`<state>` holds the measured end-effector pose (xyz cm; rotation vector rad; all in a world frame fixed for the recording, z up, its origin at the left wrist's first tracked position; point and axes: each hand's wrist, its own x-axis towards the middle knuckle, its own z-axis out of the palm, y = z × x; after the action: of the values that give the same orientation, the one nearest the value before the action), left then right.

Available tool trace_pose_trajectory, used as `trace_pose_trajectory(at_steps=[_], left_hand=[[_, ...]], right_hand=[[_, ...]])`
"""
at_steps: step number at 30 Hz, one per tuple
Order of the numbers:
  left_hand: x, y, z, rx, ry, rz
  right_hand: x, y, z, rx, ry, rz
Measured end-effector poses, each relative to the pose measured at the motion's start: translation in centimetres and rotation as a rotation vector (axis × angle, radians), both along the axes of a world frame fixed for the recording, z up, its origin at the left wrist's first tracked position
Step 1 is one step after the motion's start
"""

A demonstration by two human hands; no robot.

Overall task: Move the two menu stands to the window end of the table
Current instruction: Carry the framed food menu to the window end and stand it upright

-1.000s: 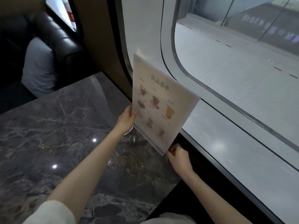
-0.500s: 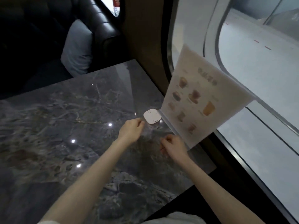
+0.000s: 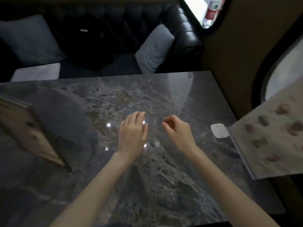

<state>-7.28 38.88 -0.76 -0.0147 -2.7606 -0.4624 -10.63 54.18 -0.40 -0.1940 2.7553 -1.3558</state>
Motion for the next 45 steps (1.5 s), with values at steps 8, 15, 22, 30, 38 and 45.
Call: trace_pose_trajectory(at_steps=[8,15,22,30,38,45], left_hand=[[7.9,-14.5,-0.8,-0.077,0.15,0.173],[12.8,-24.2,-2.2,0.004,0.072,0.409],[12.2,-32.7,-4.2,0.183,-0.147,0.586],[8.6,-38.3,-4.1,0.76,-0.168,0.628],[7.1,-40.4,-3.6,1.419,-0.122,0.378],[6.4,-42.1,-5.1,1.565,-0.13,0.446]], right_hand=[[4.0,-14.9,-0.3,-0.052,0.028,0.196],[7.3,-24.4,-2.1,-0.093,-0.009,0.33],[9.2,-29.3,-3.4,-0.097,-0.157,0.372],[9.2,-30.7,-3.2,-0.122,-0.264,0.306],[7.8,-30.4,-2.5,-0.095,-0.276,0.382],[7.0,-30.4,-1.9,-0.086,-0.261,0.412]])
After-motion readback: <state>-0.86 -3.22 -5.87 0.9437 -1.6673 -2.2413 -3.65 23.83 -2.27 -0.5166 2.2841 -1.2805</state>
